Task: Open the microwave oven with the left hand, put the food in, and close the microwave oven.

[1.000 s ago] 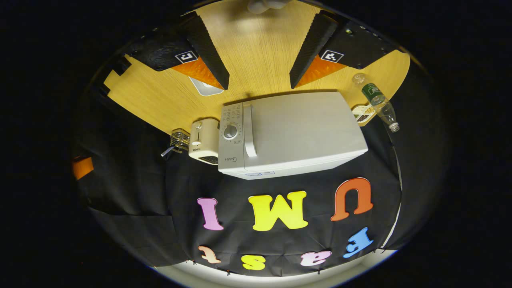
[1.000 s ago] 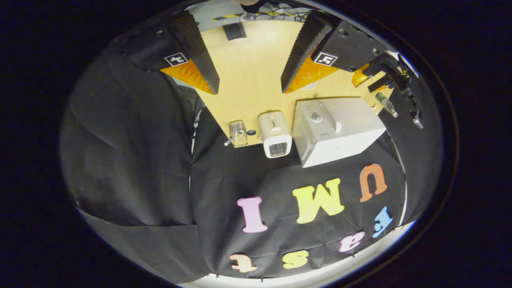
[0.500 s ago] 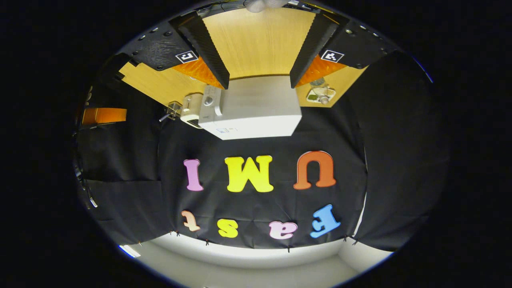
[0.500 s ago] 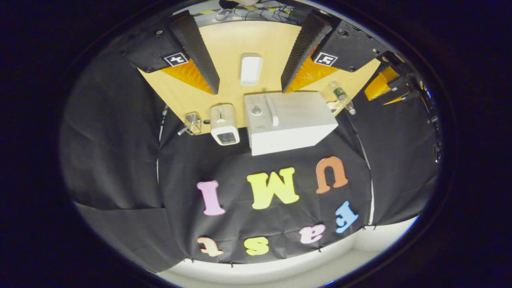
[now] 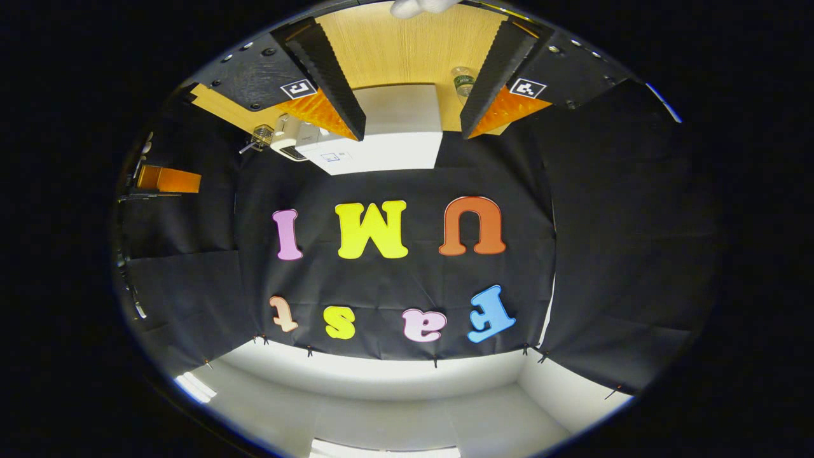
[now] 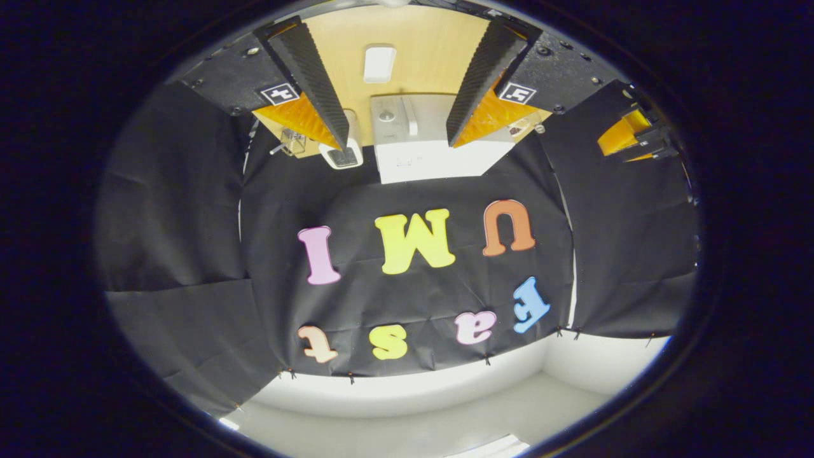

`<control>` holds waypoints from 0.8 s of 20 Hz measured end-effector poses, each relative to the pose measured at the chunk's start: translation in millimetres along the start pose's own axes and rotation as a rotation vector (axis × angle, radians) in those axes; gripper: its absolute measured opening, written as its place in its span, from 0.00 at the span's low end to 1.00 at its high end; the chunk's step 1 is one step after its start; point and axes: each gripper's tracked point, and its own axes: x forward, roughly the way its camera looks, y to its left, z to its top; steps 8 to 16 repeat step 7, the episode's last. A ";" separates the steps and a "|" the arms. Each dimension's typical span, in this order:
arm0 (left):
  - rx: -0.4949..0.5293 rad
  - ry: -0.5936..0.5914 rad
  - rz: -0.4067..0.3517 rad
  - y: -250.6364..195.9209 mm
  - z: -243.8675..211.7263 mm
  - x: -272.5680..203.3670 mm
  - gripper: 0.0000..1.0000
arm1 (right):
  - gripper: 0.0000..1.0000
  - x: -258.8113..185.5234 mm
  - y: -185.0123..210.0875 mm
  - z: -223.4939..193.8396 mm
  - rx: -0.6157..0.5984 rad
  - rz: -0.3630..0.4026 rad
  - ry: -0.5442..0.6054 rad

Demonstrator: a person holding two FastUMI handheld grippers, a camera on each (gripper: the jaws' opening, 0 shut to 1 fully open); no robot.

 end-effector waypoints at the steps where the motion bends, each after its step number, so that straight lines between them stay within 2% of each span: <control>1: -0.005 -0.006 -0.002 -0.6 3.1 0.7 0.94 | 0.99 1.8 0.7 2.6 -0.005 0.005 -0.005; 6: -0.009 0.001 0.024 -2.4 12.0 8.2 0.94 | 0.99 13.9 1.4 11.5 -0.002 0.026 -0.002; 7: -0.011 0.010 0.032 -1.9 10.9 11.1 0.94 | 0.91 15.3 -0.7 13.0 -0.008 0.025 -0.002; 16: -0.011 0.010 0.032 -1.9 10.9 11.1 0.94 | 0.91 15.3 -0.7 13.0 -0.008 0.025 -0.002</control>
